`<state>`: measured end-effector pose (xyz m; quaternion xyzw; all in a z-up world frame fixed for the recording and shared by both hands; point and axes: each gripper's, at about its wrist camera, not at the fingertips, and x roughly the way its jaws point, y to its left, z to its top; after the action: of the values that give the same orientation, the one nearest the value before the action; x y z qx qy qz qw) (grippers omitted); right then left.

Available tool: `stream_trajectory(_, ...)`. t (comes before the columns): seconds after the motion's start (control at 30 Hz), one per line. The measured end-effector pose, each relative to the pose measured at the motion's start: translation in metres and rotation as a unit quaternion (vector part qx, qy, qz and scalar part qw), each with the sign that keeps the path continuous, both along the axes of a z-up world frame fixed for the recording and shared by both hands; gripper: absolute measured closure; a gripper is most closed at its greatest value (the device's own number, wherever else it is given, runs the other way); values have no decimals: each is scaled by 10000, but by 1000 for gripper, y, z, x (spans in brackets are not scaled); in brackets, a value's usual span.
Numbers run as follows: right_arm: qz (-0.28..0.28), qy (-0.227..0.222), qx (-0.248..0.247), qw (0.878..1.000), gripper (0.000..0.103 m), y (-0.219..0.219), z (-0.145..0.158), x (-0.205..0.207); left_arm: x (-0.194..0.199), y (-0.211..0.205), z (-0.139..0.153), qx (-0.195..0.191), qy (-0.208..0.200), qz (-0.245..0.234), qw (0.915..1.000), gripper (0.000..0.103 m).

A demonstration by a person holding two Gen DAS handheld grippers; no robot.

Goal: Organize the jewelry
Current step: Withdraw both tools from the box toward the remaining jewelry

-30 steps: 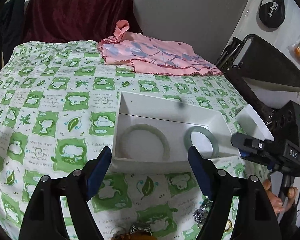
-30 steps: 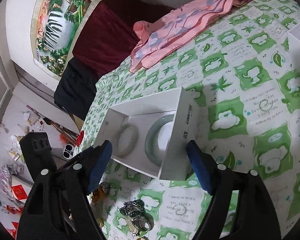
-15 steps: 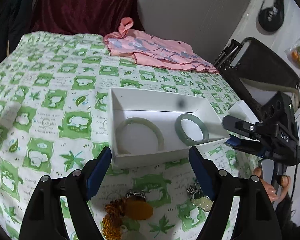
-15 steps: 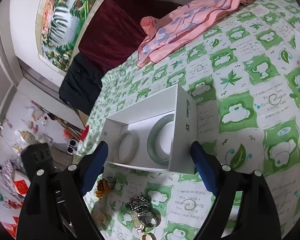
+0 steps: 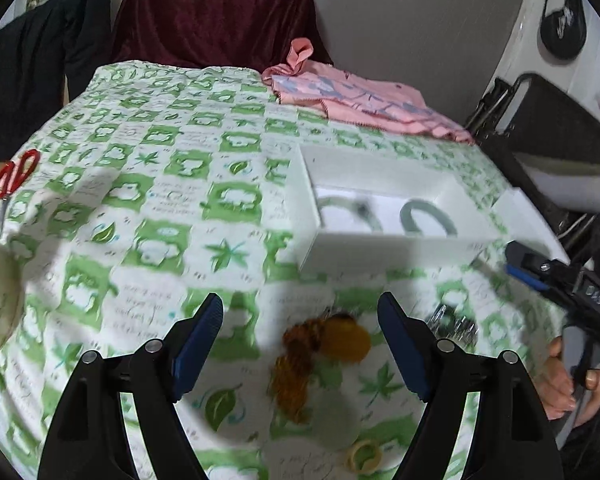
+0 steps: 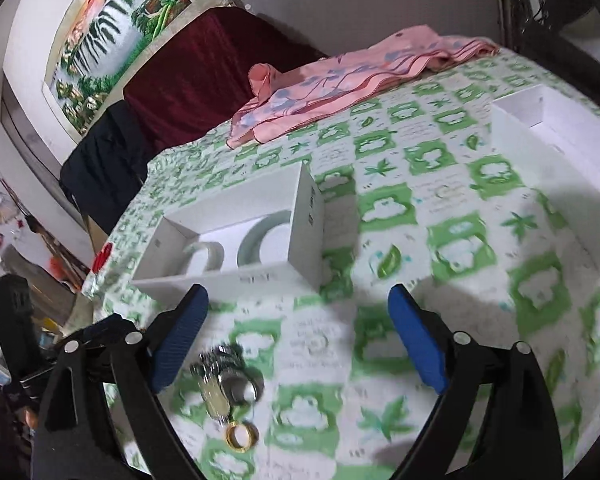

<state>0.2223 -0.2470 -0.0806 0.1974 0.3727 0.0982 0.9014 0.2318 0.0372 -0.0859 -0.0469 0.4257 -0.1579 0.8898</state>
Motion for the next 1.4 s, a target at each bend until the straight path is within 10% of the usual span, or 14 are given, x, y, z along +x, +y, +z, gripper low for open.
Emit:
stream_trajectory(0.8,348,-37,-254,9991,15,18,-3,-32,-36,33,-7,523,33,593,9969,23)
stream_trajectory(1.2,1026,60,-1453,9840,48,70,-14,-38,-37,31,-12,592,152,546,9966,22)
stream_trajectory(1.4,396,343,-1630,9852,68,54,-20,-29,-36,29,-12,640,144,532,9964,20)
